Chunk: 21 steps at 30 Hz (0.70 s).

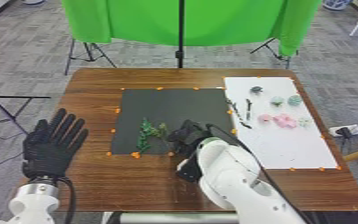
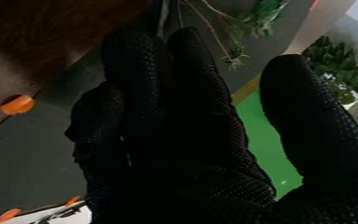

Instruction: Arrange flowers

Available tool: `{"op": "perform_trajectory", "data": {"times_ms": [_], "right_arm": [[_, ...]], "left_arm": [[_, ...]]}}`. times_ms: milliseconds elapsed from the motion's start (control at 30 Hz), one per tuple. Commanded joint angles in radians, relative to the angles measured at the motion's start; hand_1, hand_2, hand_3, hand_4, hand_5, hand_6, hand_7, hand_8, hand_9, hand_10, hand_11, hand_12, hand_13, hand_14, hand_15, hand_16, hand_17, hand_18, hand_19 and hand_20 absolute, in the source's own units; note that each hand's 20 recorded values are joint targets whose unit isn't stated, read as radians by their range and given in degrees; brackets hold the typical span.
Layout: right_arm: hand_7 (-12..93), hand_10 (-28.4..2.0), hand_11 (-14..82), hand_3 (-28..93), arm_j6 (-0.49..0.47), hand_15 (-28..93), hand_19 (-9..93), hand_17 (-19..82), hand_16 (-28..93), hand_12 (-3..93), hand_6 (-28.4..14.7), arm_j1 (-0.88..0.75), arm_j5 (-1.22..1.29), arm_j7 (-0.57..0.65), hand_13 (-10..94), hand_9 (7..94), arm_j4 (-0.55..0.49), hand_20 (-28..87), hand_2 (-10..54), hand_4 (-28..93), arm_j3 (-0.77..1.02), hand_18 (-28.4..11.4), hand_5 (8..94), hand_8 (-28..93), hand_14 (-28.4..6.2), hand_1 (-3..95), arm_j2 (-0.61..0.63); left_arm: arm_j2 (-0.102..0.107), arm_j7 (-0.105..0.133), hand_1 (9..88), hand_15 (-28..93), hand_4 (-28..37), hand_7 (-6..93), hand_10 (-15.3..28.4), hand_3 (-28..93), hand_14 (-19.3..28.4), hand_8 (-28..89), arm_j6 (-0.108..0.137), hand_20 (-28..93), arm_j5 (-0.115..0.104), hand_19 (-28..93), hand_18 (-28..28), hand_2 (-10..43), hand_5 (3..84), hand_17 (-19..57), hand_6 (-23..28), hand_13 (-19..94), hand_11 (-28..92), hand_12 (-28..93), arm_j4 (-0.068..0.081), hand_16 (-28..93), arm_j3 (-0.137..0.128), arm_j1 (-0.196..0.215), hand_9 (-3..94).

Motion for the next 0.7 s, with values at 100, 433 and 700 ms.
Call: {"op": "perform_trajectory", "data": {"times_ms": [100, 433, 700], "right_arm": [[12, -24.8, 14.3, 72, 0.037, 65, 93, 33, 21, 16.6, -10.3, -0.023, -0.018, 0.003, 60, 62.9, 0.007, 36, 8.0, -18, 0.003, -27.8, 70.5, -9, -20.8, 31.4, -0.006], [12, -25.0, 14.3, 72, 0.087, 65, 93, 33, 21, 16.5, -10.3, -0.020, -0.003, -0.019, 60, 62.3, -0.066, 36, 7.7, -18, 0.037, -27.8, 70.1, -9, -20.8, 31.3, 0.061], [12, -24.5, 18.3, 72, 0.163, 72, 93, 35, 24, 18.5, -10.4, 0.026, -0.097, -0.014, 60, 65.8, -0.047, 42, 4.8, -17, 0.145, -27.6, 70.6, -9, -20.7, 32.4, 0.146]], "left_arm": [[-0.001, -0.011, 27.0, 25, -28.3, 10.9, 11.9, 76, 12.9, -9, 0.006, 14, 0.004, 24, 11.9, 15.3, 41.1, -4.5, 6.4, 25, 14, 9, 0.009, -4, 0.006, 0.005, 32.3], [-0.017, 0.010, 27.0, 25, -28.3, 10.9, 11.9, 76, 12.9, -9, -0.003, 14, 0.003, 24, 11.9, 15.3, 41.1, -4.5, 6.4, 25, 14, 9, 0.006, -4, 0.000, 0.016, 32.3], [-0.027, 0.028, 27.0, 25, -28.3, 10.9, 12.0, 76, 12.8, -9, -0.005, 14, 0.005, 23, 11.9, 15.2, 41.0, -4.5, 6.4, 25, 14, 9, -0.003, -4, -0.009, 0.040, 32.3]]}}
